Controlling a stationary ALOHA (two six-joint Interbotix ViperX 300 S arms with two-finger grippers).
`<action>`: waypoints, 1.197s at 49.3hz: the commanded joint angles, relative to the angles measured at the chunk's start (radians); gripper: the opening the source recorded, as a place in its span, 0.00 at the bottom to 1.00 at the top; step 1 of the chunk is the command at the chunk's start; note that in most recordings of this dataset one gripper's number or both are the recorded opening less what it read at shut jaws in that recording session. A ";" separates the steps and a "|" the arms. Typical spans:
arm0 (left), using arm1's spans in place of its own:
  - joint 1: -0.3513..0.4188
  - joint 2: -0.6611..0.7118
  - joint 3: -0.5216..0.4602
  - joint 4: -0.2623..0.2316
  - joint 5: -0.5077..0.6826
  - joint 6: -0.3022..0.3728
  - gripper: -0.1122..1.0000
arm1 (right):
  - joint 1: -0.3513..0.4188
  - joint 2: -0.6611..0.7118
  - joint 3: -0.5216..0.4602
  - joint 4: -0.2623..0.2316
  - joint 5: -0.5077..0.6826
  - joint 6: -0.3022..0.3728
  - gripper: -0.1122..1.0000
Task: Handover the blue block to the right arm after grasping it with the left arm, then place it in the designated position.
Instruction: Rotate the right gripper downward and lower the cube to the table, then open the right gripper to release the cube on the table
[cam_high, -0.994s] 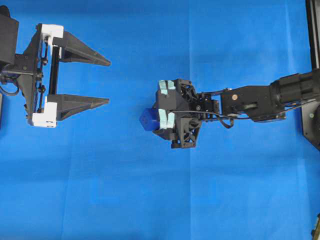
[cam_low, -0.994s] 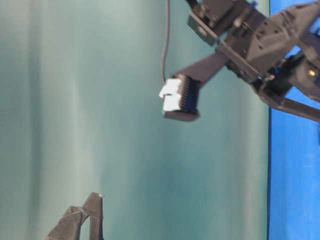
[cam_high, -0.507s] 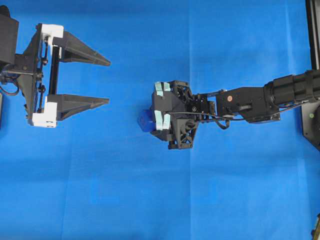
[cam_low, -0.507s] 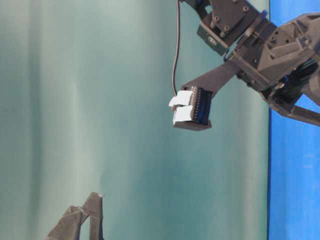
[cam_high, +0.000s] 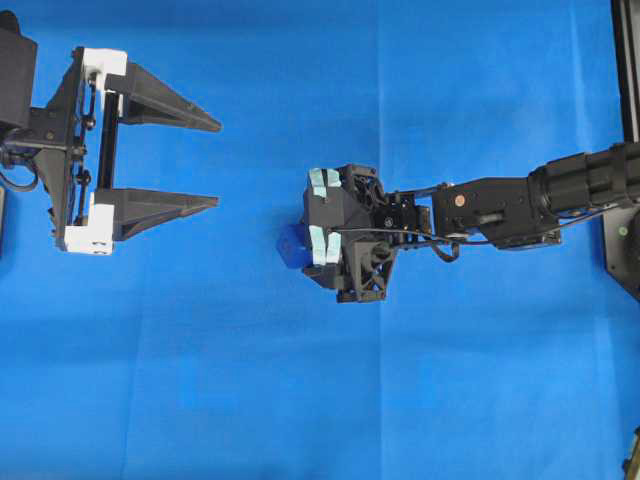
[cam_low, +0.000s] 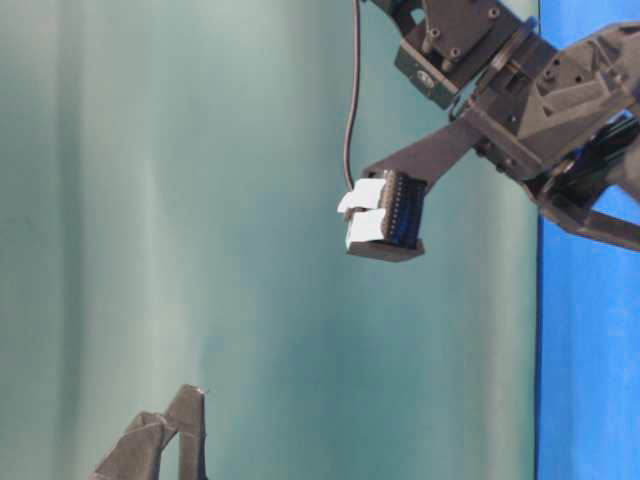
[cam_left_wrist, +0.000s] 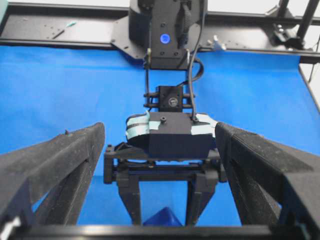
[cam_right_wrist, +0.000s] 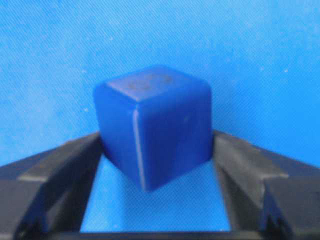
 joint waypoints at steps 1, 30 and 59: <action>0.002 -0.006 -0.018 0.000 -0.009 0.000 0.94 | 0.003 -0.014 -0.021 0.002 -0.008 0.000 0.91; 0.000 -0.011 -0.017 0.000 -0.009 0.000 0.94 | 0.002 -0.232 -0.017 -0.005 0.178 -0.009 0.86; 0.002 -0.012 -0.015 0.000 -0.009 0.000 0.94 | 0.003 -0.621 0.017 -0.026 0.342 -0.014 0.86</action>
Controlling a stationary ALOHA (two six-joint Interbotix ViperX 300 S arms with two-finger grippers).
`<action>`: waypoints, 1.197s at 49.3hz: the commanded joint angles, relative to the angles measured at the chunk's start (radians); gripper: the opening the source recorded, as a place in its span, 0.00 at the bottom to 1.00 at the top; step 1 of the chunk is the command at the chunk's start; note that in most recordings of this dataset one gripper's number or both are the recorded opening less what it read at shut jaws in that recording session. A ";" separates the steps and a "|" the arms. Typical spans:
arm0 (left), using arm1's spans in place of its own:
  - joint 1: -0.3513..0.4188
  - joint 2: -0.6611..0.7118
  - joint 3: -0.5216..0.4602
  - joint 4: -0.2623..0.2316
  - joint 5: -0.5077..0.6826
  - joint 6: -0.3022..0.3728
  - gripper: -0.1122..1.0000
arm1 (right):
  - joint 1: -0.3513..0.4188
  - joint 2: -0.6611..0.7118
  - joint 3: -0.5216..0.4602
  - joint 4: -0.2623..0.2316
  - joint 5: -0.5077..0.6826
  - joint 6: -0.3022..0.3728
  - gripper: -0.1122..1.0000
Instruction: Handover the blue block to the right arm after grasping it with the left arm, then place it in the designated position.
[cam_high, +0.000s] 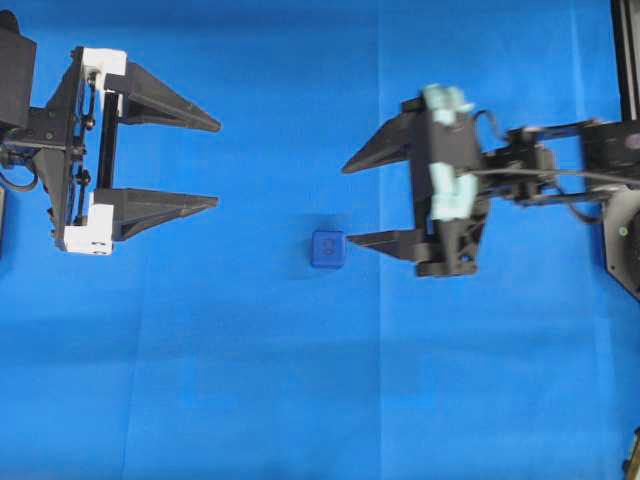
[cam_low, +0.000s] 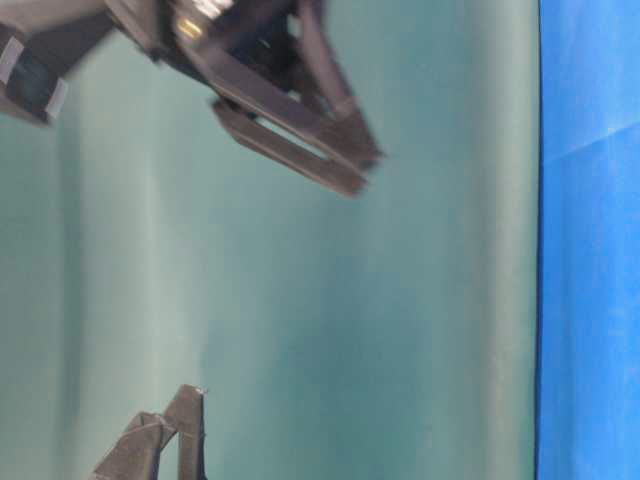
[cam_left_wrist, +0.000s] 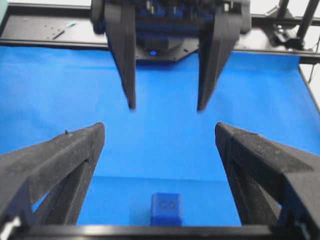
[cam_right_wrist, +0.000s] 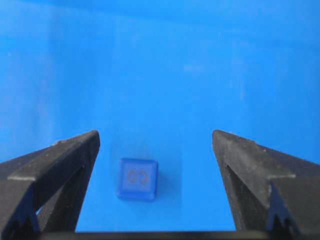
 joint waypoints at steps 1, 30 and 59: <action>0.002 -0.009 -0.017 0.000 -0.012 0.000 0.94 | 0.002 -0.066 0.002 -0.003 0.005 0.002 0.86; 0.002 -0.011 -0.015 0.000 -0.012 -0.002 0.94 | 0.000 -0.247 0.083 -0.003 0.011 0.006 0.86; 0.000 -0.011 -0.014 0.000 -0.014 -0.002 0.94 | -0.057 -0.341 0.215 -0.041 -0.310 0.000 0.83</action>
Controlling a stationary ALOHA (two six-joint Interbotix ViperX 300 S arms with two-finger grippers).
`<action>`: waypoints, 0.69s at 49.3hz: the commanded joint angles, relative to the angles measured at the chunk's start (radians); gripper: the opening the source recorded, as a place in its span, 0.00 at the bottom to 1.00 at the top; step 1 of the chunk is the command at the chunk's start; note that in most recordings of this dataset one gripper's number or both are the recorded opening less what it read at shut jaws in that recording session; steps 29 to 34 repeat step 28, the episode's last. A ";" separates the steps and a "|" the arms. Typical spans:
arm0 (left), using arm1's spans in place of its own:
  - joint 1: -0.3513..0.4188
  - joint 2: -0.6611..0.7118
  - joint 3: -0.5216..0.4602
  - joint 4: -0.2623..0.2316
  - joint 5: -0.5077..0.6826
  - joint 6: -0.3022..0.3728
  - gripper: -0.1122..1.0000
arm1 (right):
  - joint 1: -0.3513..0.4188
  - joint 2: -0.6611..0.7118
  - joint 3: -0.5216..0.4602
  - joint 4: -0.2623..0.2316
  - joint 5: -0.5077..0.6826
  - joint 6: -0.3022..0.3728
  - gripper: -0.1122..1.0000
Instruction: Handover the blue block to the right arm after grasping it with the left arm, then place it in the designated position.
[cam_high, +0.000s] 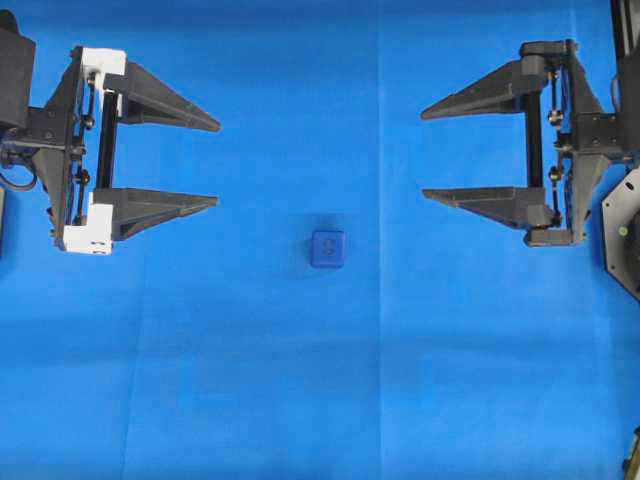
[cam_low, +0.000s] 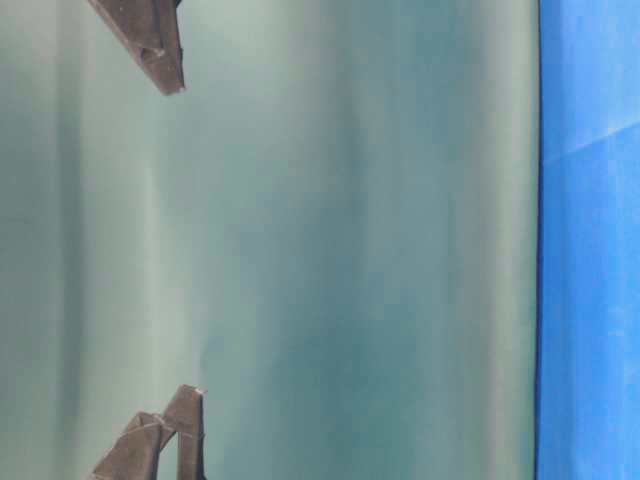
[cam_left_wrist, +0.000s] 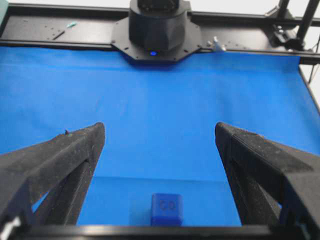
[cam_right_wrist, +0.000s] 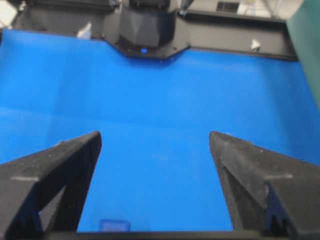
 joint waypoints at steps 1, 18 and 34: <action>0.000 -0.009 -0.014 0.000 -0.009 0.000 0.94 | -0.006 -0.005 0.009 -0.002 -0.049 0.000 0.83; 0.000 -0.008 -0.015 0.000 -0.015 0.000 0.94 | -0.009 0.017 0.029 -0.002 -0.074 0.000 0.83; -0.002 -0.011 -0.014 0.000 -0.015 0.000 0.94 | -0.009 0.015 0.028 -0.003 -0.074 0.000 0.83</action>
